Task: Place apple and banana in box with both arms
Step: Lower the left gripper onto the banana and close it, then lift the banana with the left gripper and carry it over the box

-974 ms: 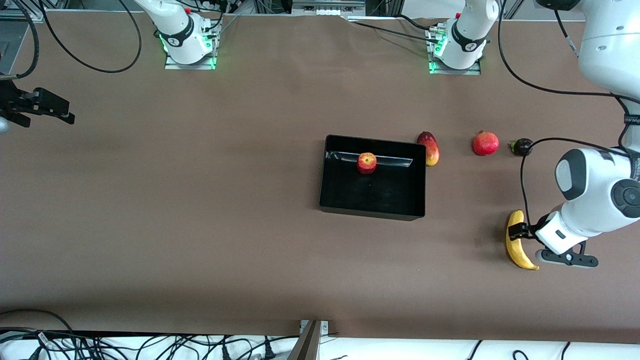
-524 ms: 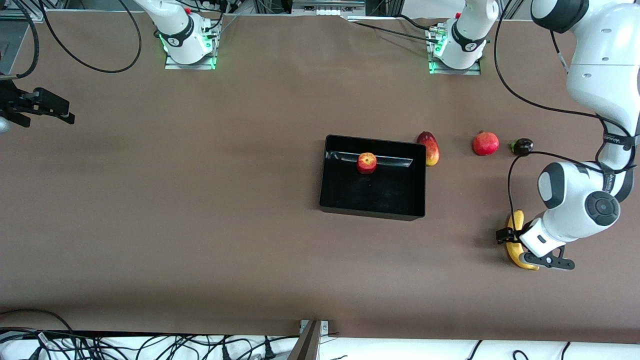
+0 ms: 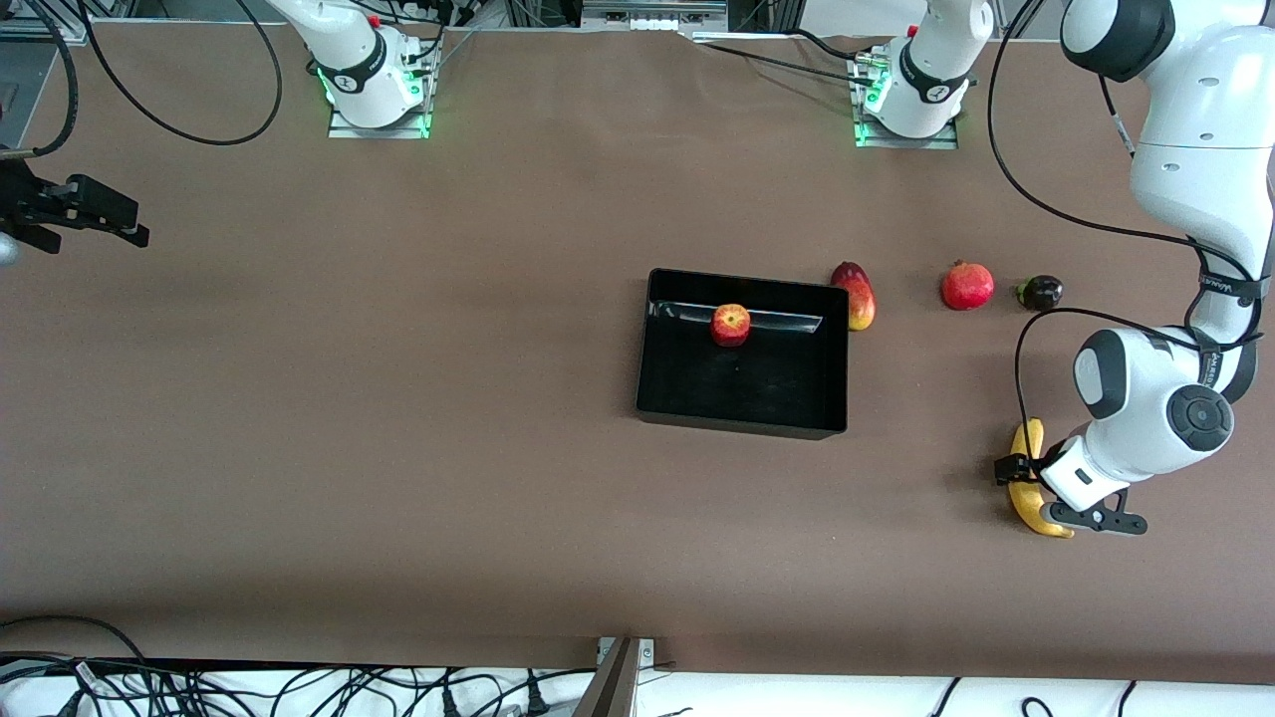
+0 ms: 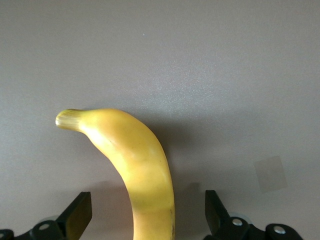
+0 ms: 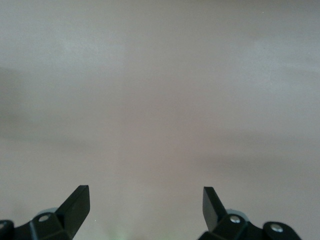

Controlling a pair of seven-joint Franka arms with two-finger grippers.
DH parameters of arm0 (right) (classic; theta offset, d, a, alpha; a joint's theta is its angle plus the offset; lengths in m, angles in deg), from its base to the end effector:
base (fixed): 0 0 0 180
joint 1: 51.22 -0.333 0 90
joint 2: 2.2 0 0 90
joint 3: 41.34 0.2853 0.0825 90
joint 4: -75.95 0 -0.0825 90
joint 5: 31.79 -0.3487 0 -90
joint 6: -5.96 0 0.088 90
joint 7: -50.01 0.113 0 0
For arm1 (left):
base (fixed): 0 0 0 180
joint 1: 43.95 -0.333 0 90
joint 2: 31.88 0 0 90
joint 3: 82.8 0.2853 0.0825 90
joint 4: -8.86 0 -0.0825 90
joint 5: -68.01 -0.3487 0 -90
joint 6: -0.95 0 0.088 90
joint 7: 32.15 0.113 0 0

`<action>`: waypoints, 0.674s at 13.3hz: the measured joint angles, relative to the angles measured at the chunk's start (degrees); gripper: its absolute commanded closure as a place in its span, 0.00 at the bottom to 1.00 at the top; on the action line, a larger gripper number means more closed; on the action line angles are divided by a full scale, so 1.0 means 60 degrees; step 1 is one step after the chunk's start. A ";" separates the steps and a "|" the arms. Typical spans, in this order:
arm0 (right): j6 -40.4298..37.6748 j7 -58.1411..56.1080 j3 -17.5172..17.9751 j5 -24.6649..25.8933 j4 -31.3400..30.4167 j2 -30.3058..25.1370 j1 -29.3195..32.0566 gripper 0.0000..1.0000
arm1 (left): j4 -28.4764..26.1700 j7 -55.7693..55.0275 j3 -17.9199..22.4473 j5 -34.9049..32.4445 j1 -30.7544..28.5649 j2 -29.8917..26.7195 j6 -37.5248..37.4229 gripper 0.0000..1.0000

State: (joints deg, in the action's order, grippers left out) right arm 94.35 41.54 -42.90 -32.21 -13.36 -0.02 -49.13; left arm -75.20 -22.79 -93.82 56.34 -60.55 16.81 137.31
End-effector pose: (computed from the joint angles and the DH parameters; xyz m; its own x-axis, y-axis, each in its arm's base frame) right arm 0.5248 -0.0324 0.5708 0.9951 0.0843 -0.0525 0.0836 -0.9964 -0.0142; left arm 0.6716 0.0907 0.1836 0.9872 -0.1381 0.0792 -0.1369 -0.9904 -0.0208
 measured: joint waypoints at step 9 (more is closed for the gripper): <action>-0.0209 0.0000 0.0000 0.0000 0.0000 0.0000 0.0000 0.00 | -0.0168 -0.1014 0.0091 0.0002 -0.0145 0.0068 0.0000 0.37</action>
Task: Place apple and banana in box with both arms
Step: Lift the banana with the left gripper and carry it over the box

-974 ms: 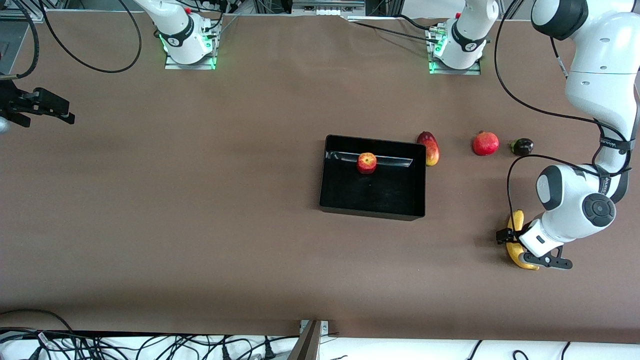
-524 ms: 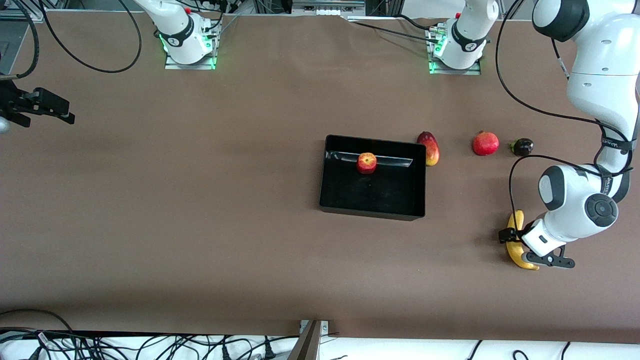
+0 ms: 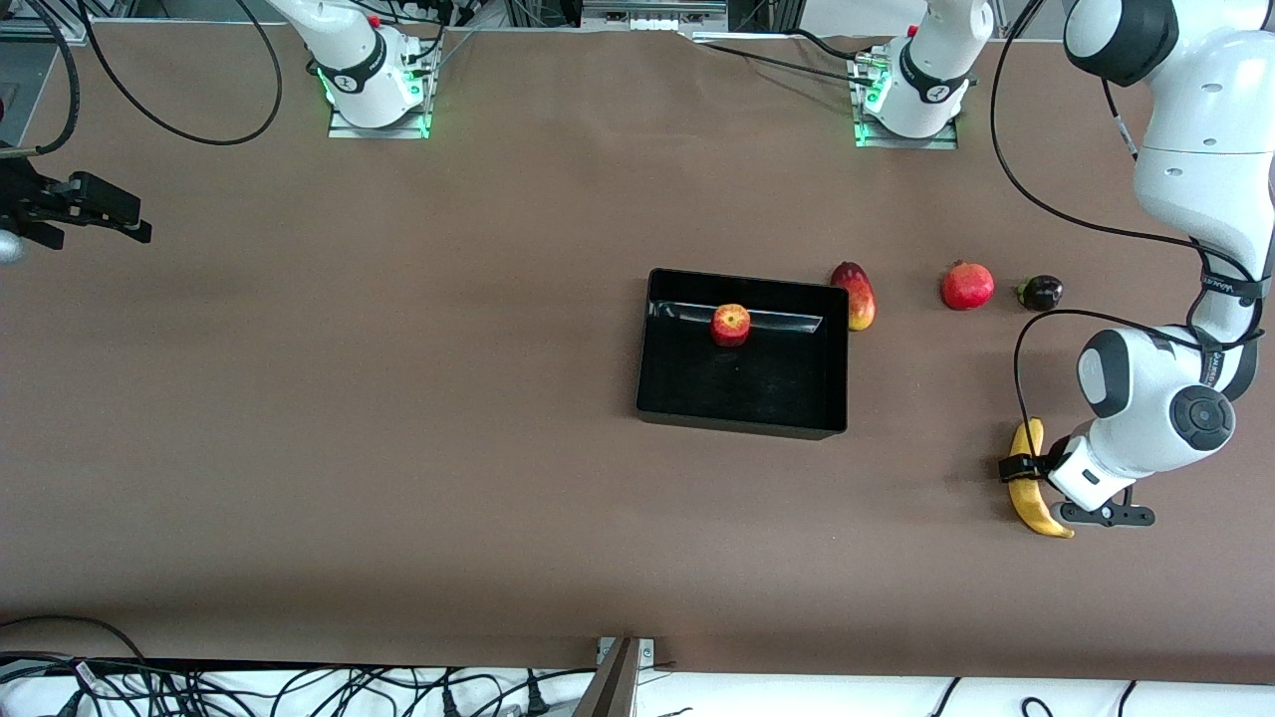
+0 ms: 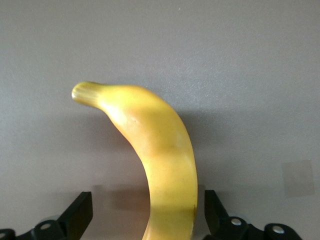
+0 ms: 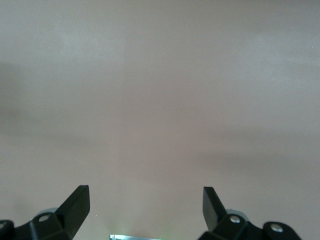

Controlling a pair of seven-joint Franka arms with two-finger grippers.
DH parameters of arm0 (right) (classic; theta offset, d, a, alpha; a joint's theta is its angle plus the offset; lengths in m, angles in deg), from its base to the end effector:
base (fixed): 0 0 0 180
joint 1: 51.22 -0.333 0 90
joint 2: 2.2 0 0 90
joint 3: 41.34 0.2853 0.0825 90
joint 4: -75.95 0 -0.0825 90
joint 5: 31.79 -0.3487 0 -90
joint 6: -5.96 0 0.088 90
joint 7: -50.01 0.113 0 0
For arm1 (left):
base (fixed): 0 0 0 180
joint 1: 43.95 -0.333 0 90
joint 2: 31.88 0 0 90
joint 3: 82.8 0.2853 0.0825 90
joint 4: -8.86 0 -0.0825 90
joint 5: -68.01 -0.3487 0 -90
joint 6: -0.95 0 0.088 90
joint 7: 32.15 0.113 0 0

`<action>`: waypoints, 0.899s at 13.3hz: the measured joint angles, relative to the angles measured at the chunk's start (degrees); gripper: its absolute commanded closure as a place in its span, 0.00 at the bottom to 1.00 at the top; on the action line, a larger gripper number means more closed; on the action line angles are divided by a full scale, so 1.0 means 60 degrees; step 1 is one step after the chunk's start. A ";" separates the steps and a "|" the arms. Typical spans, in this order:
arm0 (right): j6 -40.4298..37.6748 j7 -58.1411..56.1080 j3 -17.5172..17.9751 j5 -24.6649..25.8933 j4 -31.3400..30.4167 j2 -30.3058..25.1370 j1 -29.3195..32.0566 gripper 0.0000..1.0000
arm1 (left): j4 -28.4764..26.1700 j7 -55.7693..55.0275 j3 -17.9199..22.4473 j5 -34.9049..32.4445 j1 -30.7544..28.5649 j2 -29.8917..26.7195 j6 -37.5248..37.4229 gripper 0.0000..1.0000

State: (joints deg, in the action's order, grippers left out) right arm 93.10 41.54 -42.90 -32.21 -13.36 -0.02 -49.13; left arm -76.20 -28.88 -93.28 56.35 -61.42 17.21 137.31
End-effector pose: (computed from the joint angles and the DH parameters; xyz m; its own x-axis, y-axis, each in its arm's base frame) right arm 0.5222 -0.0322 0.5690 0.9937 0.0845 -0.0741 0.0834 -0.9964 -0.0174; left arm 0.6634 0.1038 0.1712 0.9984 -0.0134 0.0552 -0.0127 -0.9998 -0.0133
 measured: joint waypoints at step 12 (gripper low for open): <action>-0.0014 0.0003 0.0041 0.0000 0.0002 0.0000 -0.0024 0.00 | 0.0192 -0.2940 -0.0335 0.1319 0.1667 -0.2501 -0.4251 1.00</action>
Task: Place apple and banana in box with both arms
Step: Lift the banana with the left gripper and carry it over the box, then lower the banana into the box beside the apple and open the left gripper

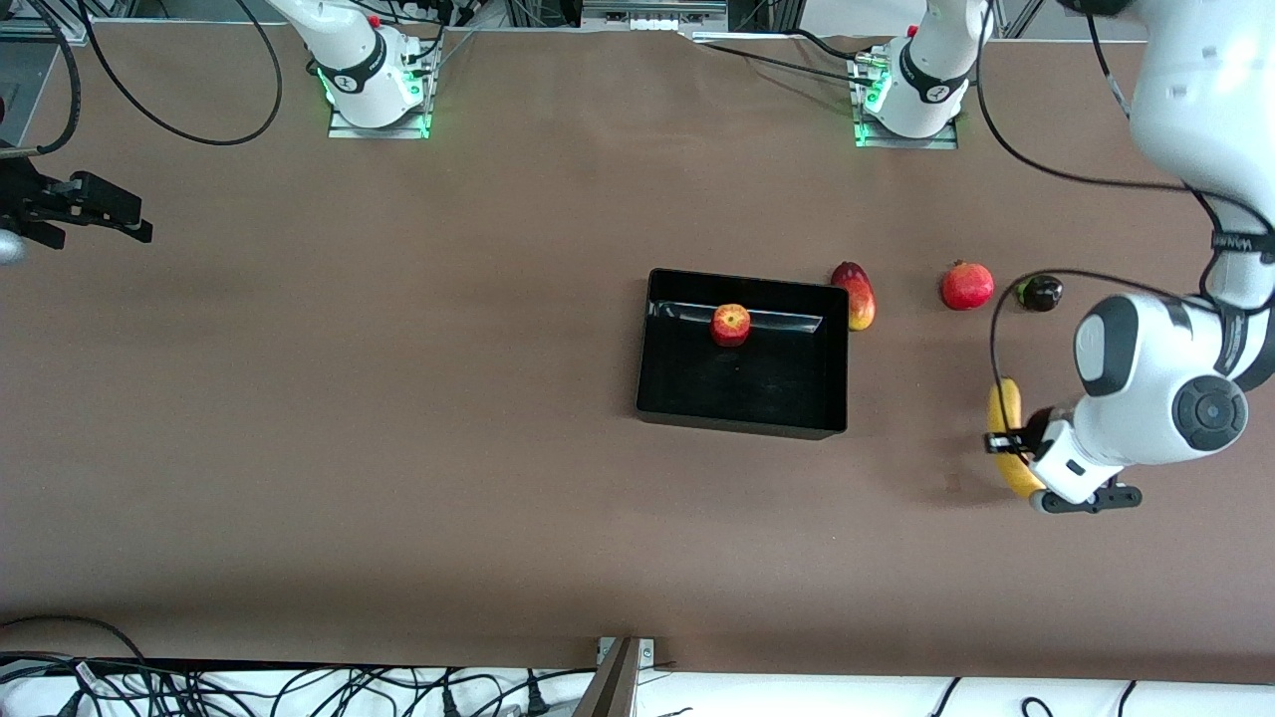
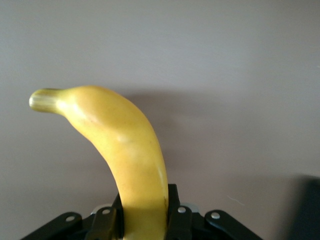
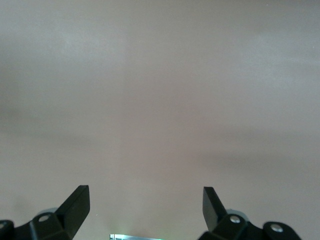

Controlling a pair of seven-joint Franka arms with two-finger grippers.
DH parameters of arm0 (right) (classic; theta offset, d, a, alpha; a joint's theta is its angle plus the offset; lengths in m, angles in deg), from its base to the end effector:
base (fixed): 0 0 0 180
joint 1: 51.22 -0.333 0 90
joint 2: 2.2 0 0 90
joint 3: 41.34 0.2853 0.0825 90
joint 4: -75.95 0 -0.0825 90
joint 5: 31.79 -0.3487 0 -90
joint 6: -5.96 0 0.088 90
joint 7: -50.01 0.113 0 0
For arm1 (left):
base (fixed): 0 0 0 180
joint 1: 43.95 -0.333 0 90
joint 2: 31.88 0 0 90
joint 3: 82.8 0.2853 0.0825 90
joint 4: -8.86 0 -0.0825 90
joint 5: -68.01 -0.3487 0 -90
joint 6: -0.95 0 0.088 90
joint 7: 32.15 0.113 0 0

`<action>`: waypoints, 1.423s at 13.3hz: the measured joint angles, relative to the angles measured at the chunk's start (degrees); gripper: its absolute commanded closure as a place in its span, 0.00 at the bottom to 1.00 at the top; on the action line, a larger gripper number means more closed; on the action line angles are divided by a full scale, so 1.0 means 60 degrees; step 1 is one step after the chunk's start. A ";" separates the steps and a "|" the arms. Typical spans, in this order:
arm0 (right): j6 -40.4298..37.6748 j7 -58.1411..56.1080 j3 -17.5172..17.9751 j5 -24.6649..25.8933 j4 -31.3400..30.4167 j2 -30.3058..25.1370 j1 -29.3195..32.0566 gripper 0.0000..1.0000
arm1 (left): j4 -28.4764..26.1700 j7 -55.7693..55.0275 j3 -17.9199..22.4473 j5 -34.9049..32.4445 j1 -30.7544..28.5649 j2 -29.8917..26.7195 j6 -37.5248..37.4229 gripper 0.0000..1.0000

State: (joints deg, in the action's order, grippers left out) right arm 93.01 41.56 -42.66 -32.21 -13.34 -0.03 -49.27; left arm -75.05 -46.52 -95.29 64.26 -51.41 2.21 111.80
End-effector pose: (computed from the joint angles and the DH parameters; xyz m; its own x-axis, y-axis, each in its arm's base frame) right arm 0.5222 -0.0288 0.5691 0.9930 0.0908 -0.0751 0.0897 -0.9958 -0.0177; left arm 0.6477 -0.0304 0.3159 0.9792 0.1619 -0.1227 0.1671 -0.9854 0.0339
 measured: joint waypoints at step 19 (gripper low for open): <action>0.0001 0.0001 0.0092 0.0000 0.0004 0.0000 -0.0363 0.00 | -0.1361 -0.2805 -0.0010 0.0832 0.4136 0.0216 -0.0243 1.00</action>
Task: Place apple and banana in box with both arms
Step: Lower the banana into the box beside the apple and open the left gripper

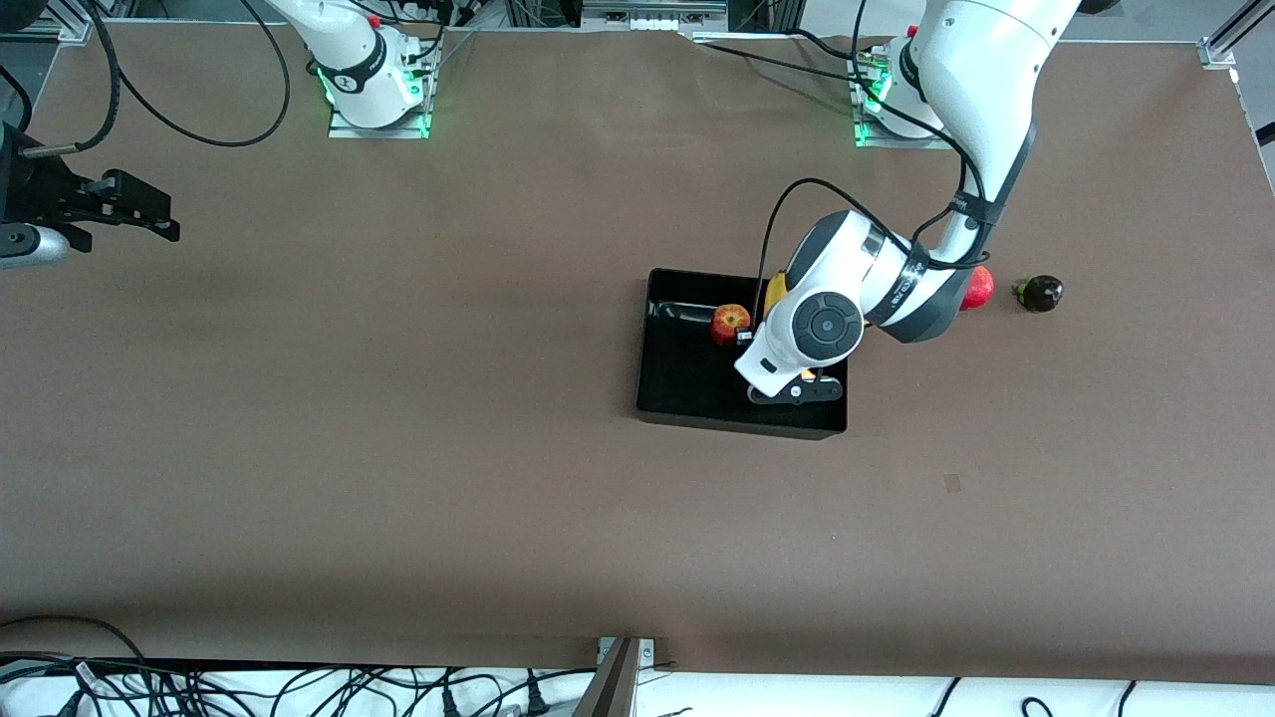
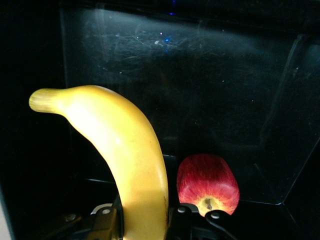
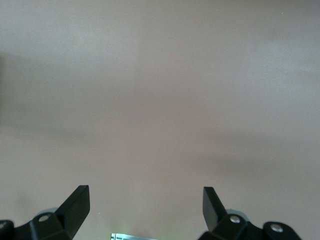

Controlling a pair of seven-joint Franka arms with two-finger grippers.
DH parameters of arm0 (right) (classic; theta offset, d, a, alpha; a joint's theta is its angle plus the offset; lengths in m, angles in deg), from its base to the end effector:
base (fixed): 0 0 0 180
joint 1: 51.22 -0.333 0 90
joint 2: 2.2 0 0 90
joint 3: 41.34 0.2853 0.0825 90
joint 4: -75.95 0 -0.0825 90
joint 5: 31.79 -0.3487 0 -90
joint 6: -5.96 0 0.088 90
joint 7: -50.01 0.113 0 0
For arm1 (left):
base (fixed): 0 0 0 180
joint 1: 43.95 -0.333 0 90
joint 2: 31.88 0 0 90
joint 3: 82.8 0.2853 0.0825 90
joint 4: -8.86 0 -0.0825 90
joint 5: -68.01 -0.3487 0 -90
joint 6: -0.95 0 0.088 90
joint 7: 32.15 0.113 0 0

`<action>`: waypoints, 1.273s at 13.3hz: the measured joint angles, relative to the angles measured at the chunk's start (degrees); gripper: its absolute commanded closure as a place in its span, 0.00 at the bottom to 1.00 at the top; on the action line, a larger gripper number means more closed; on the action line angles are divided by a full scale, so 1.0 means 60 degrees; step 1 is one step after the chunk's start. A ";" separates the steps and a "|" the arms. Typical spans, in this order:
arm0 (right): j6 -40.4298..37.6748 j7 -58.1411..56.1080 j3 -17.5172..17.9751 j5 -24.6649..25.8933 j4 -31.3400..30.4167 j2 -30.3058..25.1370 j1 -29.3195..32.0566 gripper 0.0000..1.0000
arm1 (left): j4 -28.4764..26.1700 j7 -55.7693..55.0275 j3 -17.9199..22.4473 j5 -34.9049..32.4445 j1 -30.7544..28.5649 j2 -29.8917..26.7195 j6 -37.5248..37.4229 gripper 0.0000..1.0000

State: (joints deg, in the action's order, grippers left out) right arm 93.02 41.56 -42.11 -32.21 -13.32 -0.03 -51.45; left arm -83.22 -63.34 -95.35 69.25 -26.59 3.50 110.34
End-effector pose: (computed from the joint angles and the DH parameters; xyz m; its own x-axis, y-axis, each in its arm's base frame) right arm 0.5230 -0.0039 0.5693 0.9876 0.1380 -0.0745 0.1370 -0.9904 -0.0180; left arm 0.5336 -0.2941 0.2444 0.9427 0.0552 -0.3289 0.0473 -0.9984 -0.0320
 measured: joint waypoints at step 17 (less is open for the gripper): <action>0.0000 0.0001 0.0000 0.0000 0.0000 0.0000 0.0000 0.00 | -0.0378 0.1767 0.0087 0.0000 -0.0024 0.0814 0.2108 1.00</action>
State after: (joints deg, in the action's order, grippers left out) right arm 93.02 41.57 -42.11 -32.22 -13.32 -0.03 -51.45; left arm -85.49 -52.74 -94.83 69.25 -26.74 8.39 122.99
